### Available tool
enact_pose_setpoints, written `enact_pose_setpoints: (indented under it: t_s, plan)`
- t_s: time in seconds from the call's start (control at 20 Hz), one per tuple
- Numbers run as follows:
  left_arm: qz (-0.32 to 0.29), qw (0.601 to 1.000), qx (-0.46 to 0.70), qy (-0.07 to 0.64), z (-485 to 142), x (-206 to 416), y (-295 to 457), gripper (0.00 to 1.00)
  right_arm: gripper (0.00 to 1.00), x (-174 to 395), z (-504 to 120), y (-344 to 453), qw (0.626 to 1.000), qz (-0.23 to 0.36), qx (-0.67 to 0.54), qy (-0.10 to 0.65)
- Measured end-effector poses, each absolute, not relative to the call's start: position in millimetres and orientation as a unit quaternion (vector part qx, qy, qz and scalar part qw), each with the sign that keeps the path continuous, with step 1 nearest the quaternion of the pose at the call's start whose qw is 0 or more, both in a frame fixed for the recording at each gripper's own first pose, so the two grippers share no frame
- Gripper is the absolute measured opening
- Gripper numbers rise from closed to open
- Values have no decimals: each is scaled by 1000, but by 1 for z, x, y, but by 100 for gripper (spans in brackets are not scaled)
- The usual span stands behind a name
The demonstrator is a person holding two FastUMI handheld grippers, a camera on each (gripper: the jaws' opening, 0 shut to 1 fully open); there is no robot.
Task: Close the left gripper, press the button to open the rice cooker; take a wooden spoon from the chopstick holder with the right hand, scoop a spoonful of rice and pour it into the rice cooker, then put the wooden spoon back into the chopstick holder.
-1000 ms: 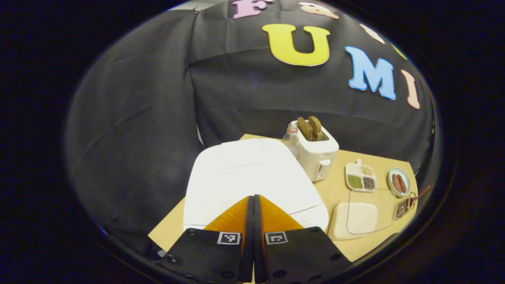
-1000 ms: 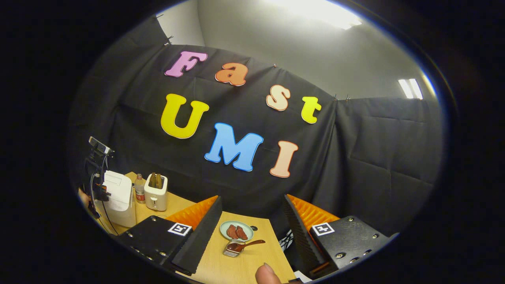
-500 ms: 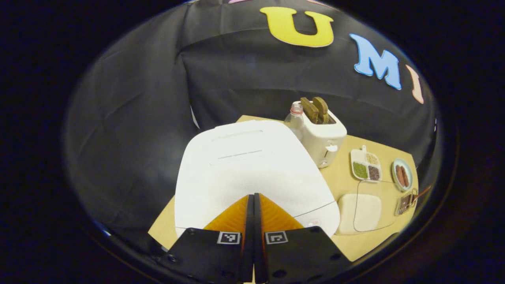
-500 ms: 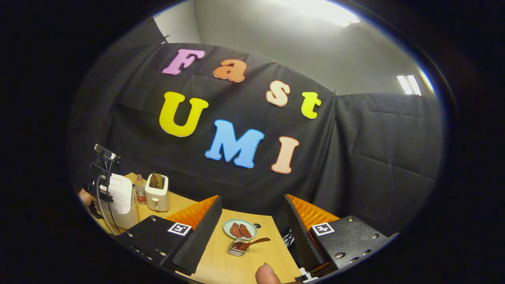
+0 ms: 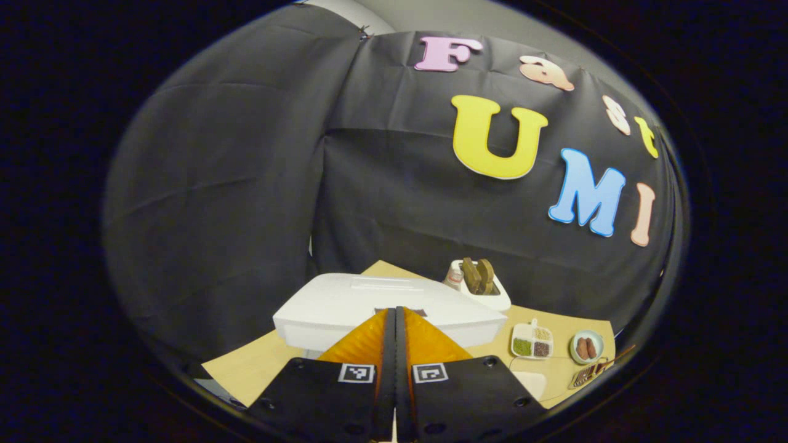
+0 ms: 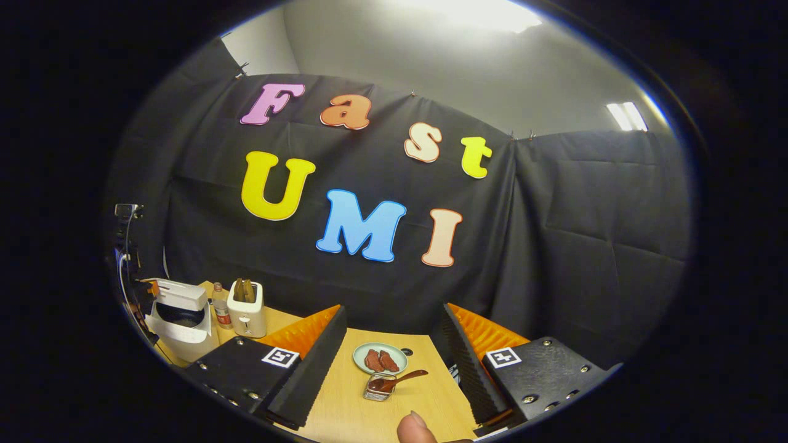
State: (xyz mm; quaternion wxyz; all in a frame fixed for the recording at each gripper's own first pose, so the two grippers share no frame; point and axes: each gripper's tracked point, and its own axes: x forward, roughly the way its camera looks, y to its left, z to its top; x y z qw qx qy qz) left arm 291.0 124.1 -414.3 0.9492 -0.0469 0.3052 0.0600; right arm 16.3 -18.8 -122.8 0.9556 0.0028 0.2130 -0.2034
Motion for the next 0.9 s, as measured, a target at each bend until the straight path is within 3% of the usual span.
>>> enact_pose_setpoints:
  t_s: [0.5, 0.9]
  plan:
    - [77, 968, 11, 241, -325, 244, 94, 9, 95, 23, -194, -94, 954, -191, 60, 223]
    - [124, 964, 34, 235, -278, 177, 57, 10, 95, 50, -353, -133, 935, -153, 149, 281]
